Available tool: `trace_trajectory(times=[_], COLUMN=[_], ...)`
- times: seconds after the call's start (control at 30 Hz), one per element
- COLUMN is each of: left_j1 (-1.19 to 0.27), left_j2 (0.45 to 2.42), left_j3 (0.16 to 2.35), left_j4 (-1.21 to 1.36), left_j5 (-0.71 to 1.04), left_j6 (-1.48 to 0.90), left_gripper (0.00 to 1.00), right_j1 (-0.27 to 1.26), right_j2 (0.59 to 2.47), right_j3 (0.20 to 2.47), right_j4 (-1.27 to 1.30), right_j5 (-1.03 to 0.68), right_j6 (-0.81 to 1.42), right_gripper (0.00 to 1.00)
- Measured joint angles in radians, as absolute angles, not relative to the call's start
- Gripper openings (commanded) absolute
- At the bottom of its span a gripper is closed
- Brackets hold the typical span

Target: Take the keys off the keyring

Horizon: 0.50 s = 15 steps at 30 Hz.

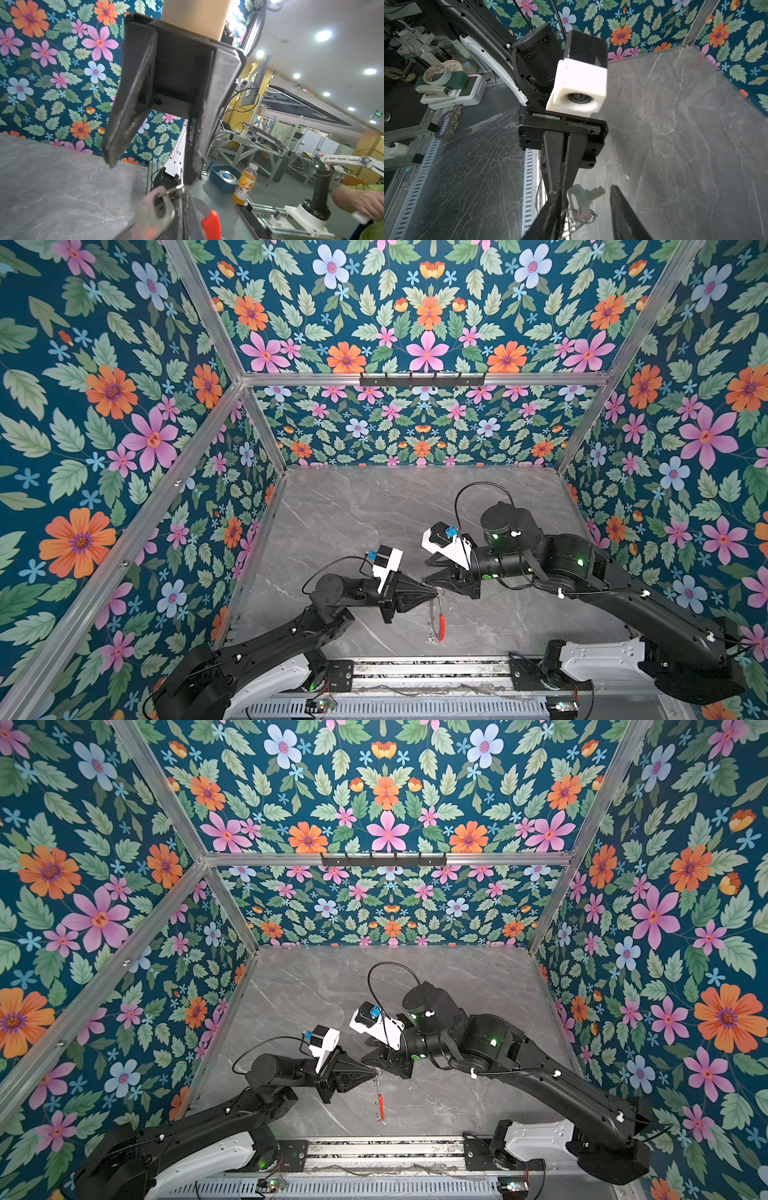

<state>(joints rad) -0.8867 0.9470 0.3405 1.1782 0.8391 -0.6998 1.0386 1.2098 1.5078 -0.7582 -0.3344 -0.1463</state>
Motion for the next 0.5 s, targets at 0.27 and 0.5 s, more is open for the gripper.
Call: trace_trajectory(times=[0.27, 0.5], left_j1=[-0.885, -0.885], left_j2=[0.975, 0.986], left_j3=[0.277, 0.262], left_j4=[1.353, 1.421], left_j5=[0.714, 0.646], left_j6=[-0.704, -0.703], left_gripper=[0.0, 0.0], right_j1=[1.026, 0.973], right_j2=[1.151, 1.084], right_j3=[1.493, 1.347], right_j4=[-0.709, -0.612], right_j5=[-0.271, -0.413], right_j6=[-0.096, 0.027], right_gripper=[0.48, 0.5])
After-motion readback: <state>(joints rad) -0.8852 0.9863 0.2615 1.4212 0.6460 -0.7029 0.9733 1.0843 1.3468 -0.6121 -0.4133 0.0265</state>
